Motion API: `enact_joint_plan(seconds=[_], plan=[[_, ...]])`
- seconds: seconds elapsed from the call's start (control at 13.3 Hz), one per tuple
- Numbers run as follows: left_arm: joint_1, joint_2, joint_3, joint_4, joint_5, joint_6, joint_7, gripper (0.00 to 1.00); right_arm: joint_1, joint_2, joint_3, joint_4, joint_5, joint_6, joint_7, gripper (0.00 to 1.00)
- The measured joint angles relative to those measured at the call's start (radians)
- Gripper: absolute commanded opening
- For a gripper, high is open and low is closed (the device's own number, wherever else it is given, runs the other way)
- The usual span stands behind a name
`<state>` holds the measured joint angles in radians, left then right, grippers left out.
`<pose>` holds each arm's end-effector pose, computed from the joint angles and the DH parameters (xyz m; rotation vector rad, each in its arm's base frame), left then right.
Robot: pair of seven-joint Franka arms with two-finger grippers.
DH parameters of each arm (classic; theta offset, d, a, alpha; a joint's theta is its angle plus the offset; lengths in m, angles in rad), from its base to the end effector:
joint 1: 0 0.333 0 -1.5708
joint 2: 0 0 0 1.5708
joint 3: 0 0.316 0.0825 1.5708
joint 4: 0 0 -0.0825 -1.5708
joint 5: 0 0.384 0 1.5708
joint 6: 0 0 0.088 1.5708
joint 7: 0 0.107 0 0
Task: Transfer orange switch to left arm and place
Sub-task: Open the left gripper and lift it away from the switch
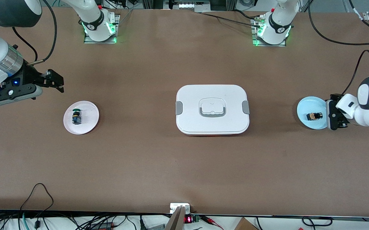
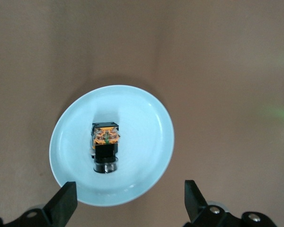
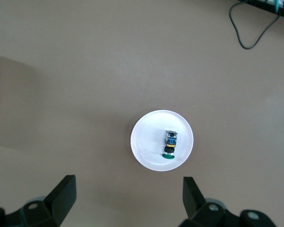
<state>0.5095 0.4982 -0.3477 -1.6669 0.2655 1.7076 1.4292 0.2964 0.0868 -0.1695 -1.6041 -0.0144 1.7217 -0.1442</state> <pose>0.6056 0.1443 0.3045 2.2220 -1.7911 -0.5117 0.5866 0.0774 0.5731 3.0829 0.4249 0.0495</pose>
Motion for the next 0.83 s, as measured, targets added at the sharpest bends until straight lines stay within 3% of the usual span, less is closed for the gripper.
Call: enact_joint_plan(seconds=[0.53, 0.83], plan=[[-0.004, -0.012, -0.149, 0.249, 0.000, -0.327, -0.545, 1.00, -0.001, 0.002, -0.001, 0.000, 0.000, -0.002, 0.030, 1.00], [-0.005, -0.017, -0.237, 0.354, 0.000, -0.374, -0.895, 1.00, -0.003, 0.003, -0.002, 0.000, 0.000, -0.002, 0.031, 1.00]])
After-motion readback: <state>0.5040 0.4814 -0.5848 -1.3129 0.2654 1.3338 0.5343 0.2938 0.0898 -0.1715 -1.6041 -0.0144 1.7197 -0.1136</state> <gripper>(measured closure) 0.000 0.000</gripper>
